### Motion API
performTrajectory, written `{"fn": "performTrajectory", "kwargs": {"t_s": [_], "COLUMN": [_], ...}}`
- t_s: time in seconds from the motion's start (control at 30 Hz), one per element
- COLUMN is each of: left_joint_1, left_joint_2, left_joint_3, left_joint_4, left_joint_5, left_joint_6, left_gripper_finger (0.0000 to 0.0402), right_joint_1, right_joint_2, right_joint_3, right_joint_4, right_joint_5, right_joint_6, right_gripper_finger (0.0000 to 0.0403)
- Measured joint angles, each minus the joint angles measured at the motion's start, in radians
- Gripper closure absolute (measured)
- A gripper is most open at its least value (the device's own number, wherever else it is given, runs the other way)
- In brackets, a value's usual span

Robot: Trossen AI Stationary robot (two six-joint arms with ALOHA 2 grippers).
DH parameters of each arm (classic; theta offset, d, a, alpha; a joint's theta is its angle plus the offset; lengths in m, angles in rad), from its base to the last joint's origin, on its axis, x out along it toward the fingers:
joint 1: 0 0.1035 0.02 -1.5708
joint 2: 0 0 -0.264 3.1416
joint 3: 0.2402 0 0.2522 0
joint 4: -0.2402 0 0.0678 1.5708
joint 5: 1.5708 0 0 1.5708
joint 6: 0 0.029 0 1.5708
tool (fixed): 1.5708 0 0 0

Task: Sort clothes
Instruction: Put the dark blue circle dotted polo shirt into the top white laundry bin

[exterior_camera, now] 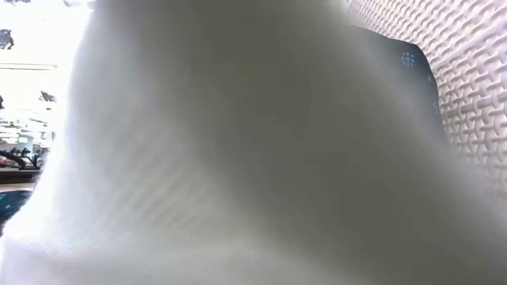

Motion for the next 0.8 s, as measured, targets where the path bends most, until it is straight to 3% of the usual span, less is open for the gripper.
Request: {"fn": "performTrajectory", "kwargs": {"t_s": [0.43, 0.8], "left_joint_1": [-0.449, -0.614], "left_joint_2": [0.208, 0.458], "left_joint_3": [-0.048, -0.048], "left_joint_4": [0.212, 0.316], "left_joint_5": [-0.253, -0.439], "left_joint_6": [0.019, 0.072], "left_gripper_finger": [0.0161, 0.0161], "right_joint_1": [0.122, 0.147], "right_joint_2": [0.004, 0.004], "right_joint_3": [0.0, 0.0], "right_joint_4": [-0.099, -0.099], "right_joint_5": [0.001, 0.002], "right_joint_6": [0.0, 0.003], "right_gripper_finger": [0.0237, 0.0237]}}
